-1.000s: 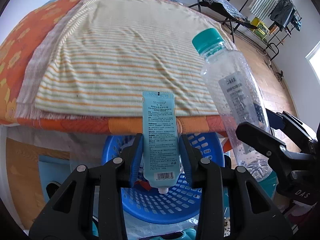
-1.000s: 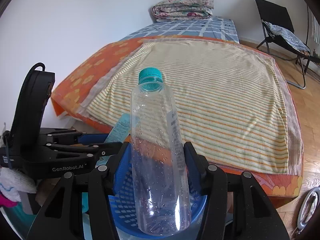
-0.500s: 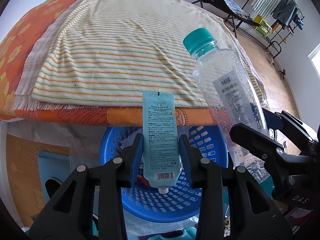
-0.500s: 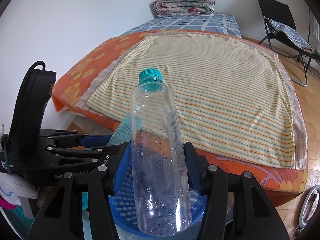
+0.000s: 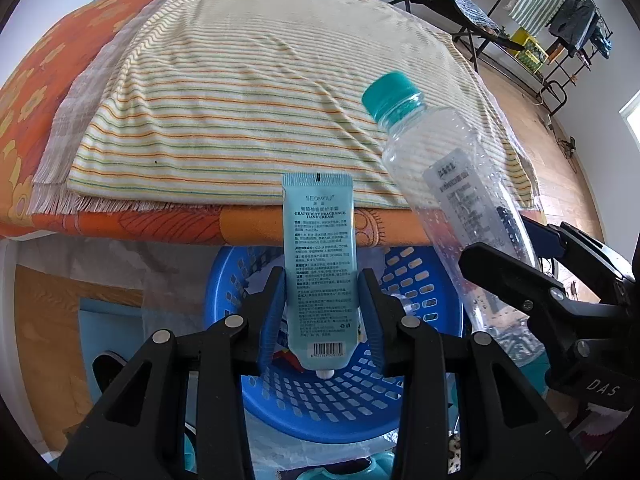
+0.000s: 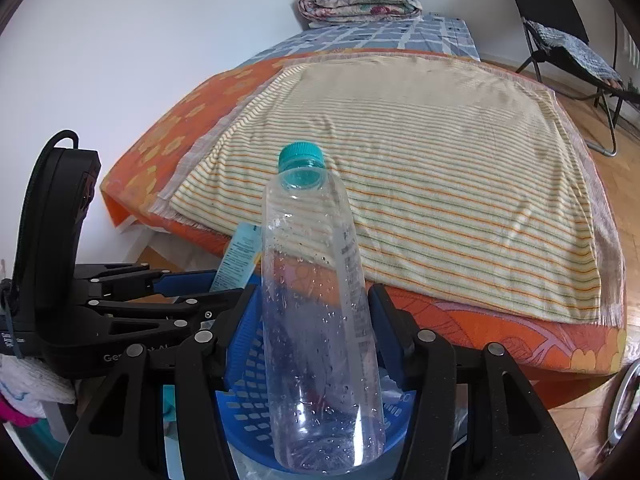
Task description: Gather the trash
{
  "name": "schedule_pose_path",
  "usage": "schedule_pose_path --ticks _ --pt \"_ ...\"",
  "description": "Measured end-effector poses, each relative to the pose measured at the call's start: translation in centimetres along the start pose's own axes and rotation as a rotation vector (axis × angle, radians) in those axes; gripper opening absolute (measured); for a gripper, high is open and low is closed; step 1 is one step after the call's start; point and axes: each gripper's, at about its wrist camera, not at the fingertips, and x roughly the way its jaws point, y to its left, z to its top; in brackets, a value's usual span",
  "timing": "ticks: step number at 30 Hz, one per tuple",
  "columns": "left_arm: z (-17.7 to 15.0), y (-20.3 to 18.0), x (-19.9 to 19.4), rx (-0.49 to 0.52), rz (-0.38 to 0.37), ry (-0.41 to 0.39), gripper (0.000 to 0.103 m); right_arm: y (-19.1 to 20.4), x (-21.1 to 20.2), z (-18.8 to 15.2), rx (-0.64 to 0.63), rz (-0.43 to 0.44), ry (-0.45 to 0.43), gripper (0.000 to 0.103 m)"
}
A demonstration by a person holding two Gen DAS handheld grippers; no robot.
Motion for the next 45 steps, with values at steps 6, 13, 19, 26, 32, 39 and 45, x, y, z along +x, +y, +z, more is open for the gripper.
schedule_pose_path --ticks 6,13,19,26,32,39,45 --pt "-0.1 0.0 0.1 0.000 0.012 0.003 0.045 -0.1 -0.1 0.1 0.009 0.007 0.003 0.054" --pt "-0.2 0.4 -0.1 -0.005 0.019 0.003 0.046 -0.6 -0.1 0.2 0.026 -0.004 0.006 0.054" --pt "-0.3 0.4 -0.2 -0.003 0.020 0.000 0.046 -0.5 -0.2 0.1 0.028 -0.007 0.011 0.054" --pt "-0.1 0.1 -1.0 0.008 0.025 -0.022 0.046 -0.4 -0.3 -0.1 0.022 -0.016 0.020 0.054" --pt "0.1 -0.3 -1.7 0.020 0.037 -0.046 0.046 -0.3 -1.1 0.0 0.015 -0.038 0.013 0.055" --pt "0.8 -0.7 -2.7 0.039 0.050 -0.073 0.046 -0.4 -3.0 0.2 0.003 -0.081 -0.016 0.058" --pt "1.8 -1.1 -4.7 0.057 0.062 -0.130 0.046 -0.2 -4.8 0.7 -0.021 -0.135 -0.061 0.064"
